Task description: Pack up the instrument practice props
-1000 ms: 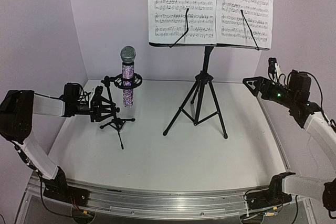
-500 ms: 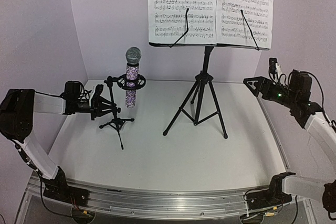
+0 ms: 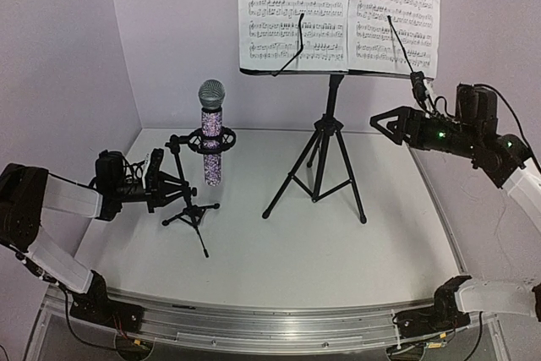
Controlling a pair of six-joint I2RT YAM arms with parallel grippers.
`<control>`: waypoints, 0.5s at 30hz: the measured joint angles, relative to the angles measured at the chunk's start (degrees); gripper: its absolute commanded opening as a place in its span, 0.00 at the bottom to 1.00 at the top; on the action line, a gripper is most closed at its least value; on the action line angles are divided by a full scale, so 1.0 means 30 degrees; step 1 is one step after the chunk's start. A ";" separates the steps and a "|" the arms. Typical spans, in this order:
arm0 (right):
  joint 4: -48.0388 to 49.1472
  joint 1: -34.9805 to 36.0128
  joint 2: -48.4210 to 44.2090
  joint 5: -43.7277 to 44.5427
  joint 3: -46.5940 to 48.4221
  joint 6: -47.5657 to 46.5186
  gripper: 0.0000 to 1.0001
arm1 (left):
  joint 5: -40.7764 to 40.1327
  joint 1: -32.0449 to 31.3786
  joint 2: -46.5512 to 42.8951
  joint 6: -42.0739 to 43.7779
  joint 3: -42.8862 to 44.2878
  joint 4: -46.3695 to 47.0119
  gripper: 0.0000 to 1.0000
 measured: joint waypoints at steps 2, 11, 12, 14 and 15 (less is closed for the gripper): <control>-0.0585 0.1266 0.0390 0.0733 0.0631 0.0633 0.81 | -0.0608 -0.0444 -0.0520 -0.0726 -0.0846 0.1066 0.00; -0.1648 0.9583 0.3798 0.2744 0.2009 0.3415 0.80 | -0.1516 -0.0804 -0.1882 -0.1444 -0.2179 0.1828 0.00; -0.0961 1.0394 0.4425 0.2706 0.1841 0.3977 0.80 | -0.1486 -0.0804 -0.1889 -0.1415 -0.2179 0.1813 0.00; 0.1191 1.1796 0.5816 0.2432 0.1105 0.5205 0.76 | -0.1442 -0.0804 -0.1882 -0.1331 -0.2179 0.1781 0.00; 0.2856 1.2277 0.6410 0.2248 0.0334 0.6105 0.74 | -0.1400 -0.0804 -0.1867 -0.1262 -0.2172 0.1769 0.00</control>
